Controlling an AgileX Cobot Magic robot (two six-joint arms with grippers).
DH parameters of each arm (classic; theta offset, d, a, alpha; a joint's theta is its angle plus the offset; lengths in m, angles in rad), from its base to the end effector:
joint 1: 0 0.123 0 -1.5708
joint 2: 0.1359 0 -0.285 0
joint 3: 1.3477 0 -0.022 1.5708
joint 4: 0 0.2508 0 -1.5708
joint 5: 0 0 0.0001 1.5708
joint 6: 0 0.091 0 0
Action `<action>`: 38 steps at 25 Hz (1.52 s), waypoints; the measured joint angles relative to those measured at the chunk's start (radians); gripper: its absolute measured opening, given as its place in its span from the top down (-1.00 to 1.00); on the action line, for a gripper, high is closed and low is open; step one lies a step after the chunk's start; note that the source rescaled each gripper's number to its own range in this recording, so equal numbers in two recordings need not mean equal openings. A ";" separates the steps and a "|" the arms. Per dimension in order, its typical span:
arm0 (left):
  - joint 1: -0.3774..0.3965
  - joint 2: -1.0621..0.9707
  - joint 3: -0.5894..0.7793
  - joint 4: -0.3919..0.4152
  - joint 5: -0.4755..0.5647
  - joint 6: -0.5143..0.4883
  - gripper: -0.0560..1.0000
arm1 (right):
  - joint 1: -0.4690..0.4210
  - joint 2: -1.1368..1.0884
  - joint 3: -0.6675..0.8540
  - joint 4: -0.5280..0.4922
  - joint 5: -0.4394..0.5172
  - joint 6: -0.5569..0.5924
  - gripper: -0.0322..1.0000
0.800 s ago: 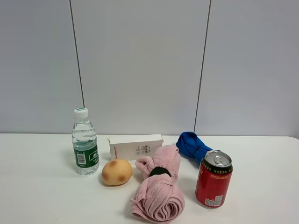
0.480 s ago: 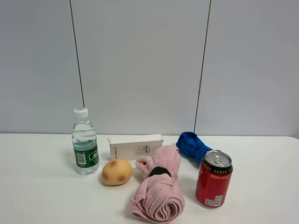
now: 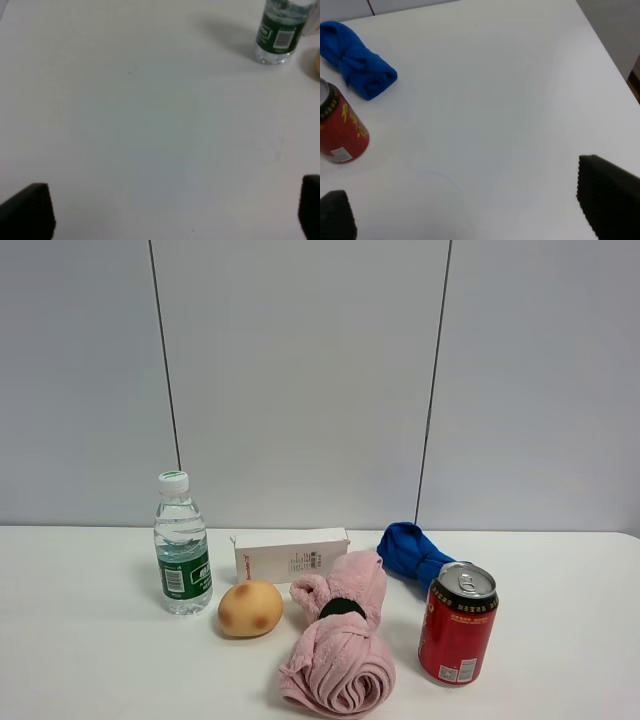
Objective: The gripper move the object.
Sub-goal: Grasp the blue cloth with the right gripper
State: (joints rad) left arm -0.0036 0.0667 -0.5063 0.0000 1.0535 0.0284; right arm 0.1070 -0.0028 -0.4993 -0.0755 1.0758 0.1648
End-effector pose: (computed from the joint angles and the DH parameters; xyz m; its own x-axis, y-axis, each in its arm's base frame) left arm 0.0052 0.0000 0.2796 -0.5024 0.0302 -0.8641 0.0179 0.9995 0.0245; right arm -0.0053 -0.0066 0.2761 -0.4662 0.0789 -0.8812 0.0118 0.9965 0.0830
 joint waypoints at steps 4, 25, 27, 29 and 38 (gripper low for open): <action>0.000 0.000 0.000 0.000 0.000 0.000 -1.00 | 0.000 0.000 0.000 0.000 0.000 0.000 -0.92; 0.000 0.000 0.000 0.000 0.000 0.000 -1.00 | 0.000 0.508 -0.250 0.221 -0.173 -0.329 -0.93; 0.000 0.000 0.000 0.000 0.000 0.000 -1.00 | 0.000 0.576 -0.250 0.251 -0.197 -0.366 -0.97; 0.000 0.000 0.000 0.000 0.000 0.000 -1.00 | 0.000 0.658 -0.250 0.260 -0.223 -0.376 -0.98; 0.000 0.000 0.000 0.000 0.000 0.000 -1.00 | 0.000 1.071 -0.426 0.301 -0.284 -0.361 -0.99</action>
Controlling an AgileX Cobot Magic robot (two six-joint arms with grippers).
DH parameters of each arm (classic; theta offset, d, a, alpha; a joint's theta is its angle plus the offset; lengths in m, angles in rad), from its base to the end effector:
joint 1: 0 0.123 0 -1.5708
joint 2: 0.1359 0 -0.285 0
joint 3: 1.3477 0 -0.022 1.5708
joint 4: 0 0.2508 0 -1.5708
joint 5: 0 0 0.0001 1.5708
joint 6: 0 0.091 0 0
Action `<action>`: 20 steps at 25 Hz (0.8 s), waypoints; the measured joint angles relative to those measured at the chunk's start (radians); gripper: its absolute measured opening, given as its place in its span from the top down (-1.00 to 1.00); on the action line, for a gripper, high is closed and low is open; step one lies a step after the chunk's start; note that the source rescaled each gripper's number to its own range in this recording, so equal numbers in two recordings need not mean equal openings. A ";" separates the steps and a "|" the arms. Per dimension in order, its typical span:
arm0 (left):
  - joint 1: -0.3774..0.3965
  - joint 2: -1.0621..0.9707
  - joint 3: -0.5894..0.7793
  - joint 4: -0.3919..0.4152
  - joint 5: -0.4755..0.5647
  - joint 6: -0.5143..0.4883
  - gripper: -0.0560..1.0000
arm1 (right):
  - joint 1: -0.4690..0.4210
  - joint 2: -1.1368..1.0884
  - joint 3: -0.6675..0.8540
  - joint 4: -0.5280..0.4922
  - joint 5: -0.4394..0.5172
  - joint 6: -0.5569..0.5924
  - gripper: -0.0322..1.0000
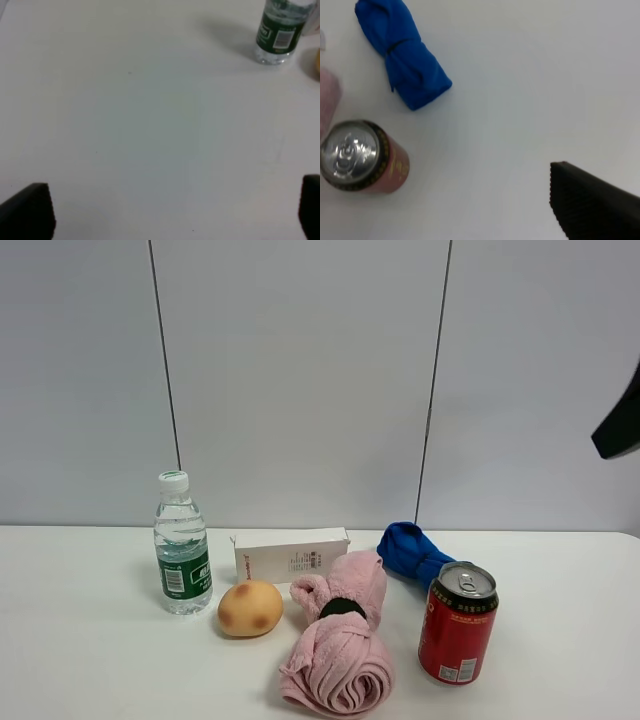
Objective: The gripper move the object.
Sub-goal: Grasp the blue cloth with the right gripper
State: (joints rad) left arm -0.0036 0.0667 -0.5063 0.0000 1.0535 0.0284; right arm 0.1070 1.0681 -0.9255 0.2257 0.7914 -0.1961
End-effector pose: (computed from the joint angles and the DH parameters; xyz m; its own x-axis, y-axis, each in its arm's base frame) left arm 0.0052 0.0000 0.2796 -0.5024 0.0302 -0.8641 0.0179 0.9995 0.0245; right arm 0.2070 0.0368 0.3305 -0.7282 -0.1141 -0.6758 -0.2382 0.9667 0.0936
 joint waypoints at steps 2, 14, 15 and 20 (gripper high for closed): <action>0.000 0.000 0.000 0.000 0.000 0.000 -1.00 | 0.003 0.081 -0.071 -0.001 0.003 0.012 -0.99; 0.000 0.000 0.000 0.000 0.000 0.000 -1.00 | 0.183 0.584 -0.446 -0.269 0.123 0.271 -1.00; 0.000 0.000 0.000 0.000 0.000 0.000 -1.00 | 0.185 0.634 -0.480 -0.284 0.141 0.285 -1.00; 0.000 0.000 0.000 0.000 0.000 0.000 -1.00 | 0.190 0.838 -0.617 -0.301 0.165 0.285 -1.00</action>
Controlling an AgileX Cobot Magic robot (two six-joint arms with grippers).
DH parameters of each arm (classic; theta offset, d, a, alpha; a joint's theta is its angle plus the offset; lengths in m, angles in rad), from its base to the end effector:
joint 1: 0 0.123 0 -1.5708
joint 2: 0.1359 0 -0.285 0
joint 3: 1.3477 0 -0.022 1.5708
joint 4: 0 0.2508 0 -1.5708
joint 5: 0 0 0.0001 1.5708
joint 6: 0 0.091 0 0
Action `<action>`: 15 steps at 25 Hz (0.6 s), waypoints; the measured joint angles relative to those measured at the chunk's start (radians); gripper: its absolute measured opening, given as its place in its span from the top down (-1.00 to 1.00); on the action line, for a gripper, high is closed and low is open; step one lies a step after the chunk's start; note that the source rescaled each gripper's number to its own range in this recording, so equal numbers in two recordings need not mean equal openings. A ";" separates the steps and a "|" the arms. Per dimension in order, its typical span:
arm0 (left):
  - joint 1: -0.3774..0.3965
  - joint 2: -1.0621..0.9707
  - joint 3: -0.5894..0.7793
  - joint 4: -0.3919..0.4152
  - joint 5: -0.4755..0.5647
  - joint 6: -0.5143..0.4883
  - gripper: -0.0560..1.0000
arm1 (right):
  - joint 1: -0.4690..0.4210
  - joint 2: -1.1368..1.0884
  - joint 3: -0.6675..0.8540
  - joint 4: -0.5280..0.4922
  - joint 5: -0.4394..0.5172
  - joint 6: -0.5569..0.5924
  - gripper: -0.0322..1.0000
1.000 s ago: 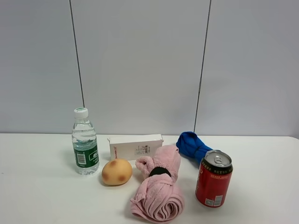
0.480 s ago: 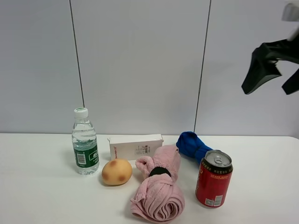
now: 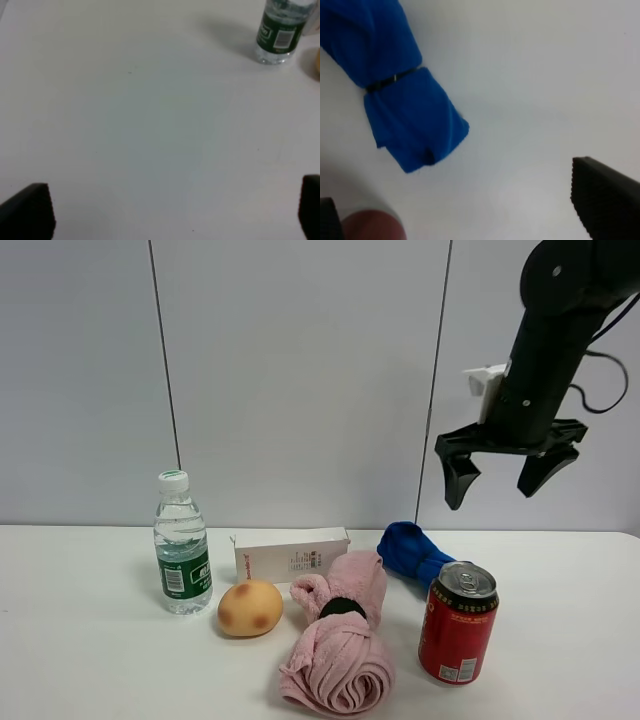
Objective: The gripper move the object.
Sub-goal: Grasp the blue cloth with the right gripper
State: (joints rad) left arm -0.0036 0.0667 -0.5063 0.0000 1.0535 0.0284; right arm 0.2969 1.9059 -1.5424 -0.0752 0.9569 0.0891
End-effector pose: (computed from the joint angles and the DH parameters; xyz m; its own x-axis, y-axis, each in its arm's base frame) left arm 0.0052 0.0000 0.2796 -0.5024 0.0302 -0.8641 0.0179 0.9995 0.0245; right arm 0.3906 0.1136 0.2440 -0.9134 -0.2317 -0.3348 -0.2310 0.9720 -0.0427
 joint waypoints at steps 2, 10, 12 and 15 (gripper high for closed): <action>0.000 0.000 0.000 0.000 0.000 0.000 -1.00 | 0.005 0.073 -0.041 0.000 -0.002 -0.017 -1.00; 0.000 0.000 0.000 0.000 0.000 0.000 -1.00 | 0.011 0.275 -0.115 0.000 -0.109 -0.109 -1.00; 0.000 0.000 0.000 0.000 0.000 0.000 -1.00 | 0.017 0.293 -0.115 -0.001 -0.144 -0.141 -1.00; 0.000 0.000 0.000 0.000 0.000 0.000 -1.00 | 0.031 0.300 -0.115 -0.001 -0.189 -0.170 -1.00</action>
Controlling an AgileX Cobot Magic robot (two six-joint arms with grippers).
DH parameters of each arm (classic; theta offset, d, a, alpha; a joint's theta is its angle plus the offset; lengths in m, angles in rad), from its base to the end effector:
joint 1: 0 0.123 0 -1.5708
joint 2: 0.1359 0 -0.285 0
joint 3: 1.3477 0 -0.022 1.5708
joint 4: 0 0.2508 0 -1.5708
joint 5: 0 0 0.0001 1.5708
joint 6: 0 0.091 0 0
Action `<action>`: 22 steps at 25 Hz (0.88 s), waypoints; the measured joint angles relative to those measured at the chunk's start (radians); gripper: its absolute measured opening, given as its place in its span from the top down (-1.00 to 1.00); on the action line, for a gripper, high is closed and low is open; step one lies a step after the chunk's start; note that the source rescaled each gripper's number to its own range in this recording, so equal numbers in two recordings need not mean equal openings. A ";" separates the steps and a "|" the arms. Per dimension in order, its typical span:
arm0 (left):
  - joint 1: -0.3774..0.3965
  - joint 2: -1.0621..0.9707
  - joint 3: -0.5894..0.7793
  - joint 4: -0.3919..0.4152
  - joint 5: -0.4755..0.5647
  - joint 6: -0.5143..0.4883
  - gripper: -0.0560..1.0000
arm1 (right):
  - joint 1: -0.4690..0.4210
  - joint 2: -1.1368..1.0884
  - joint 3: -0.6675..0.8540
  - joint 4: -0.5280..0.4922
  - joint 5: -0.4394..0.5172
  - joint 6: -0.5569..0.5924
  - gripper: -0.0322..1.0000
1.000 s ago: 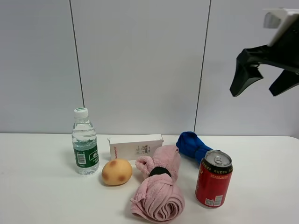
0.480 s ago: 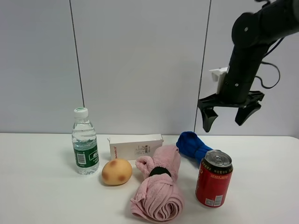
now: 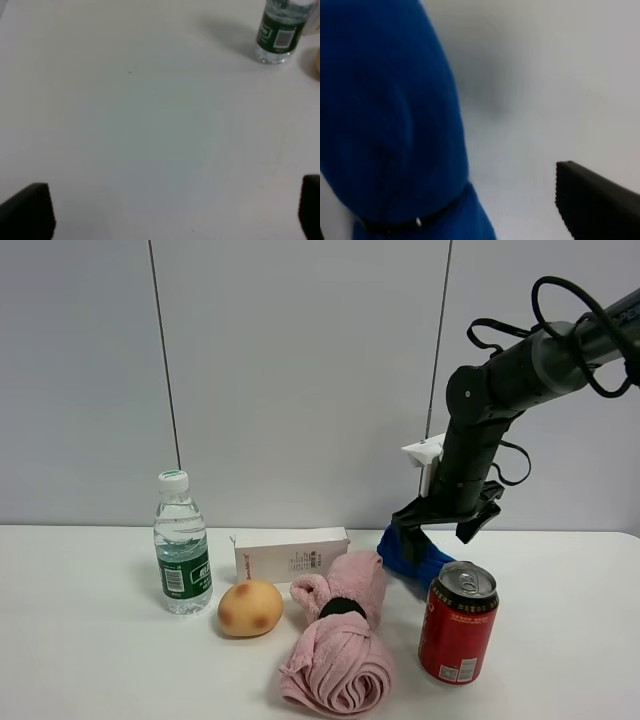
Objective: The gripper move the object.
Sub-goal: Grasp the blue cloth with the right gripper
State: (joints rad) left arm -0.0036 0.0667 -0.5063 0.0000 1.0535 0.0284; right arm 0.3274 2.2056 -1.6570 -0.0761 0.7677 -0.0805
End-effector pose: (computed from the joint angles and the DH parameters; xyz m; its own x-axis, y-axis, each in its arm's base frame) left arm 0.0052 0.0000 0.2796 -0.5024 0.0302 -0.8641 0.0179 0.9995 0.0245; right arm 0.4403 0.1445 0.1499 -0.8425 -0.4284 -0.3267 -0.4218 0.9017 -0.0947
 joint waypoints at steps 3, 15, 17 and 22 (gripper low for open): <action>0.000 0.000 0.000 0.000 0.000 0.000 -1.00 | 0.005 0.000 -0.003 0.000 -0.043 -0.010 -1.00; 0.000 0.000 0.000 -0.005 0.000 0.000 -1.00 | 0.007 0.055 -0.003 -0.007 -0.066 -0.020 -0.91; 0.000 0.000 0.000 0.000 0.000 0.000 -1.00 | 0.007 0.062 -0.003 -0.007 -0.074 -0.020 -0.91; 0.000 0.000 0.000 0.000 0.000 0.000 -1.00 | 0.007 0.083 -0.003 -0.007 -0.091 -0.020 -0.75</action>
State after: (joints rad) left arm -0.0036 0.0667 -0.5063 0.0000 1.0535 0.0284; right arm 0.3349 2.2887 -1.6602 -0.0827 0.6771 -0.1000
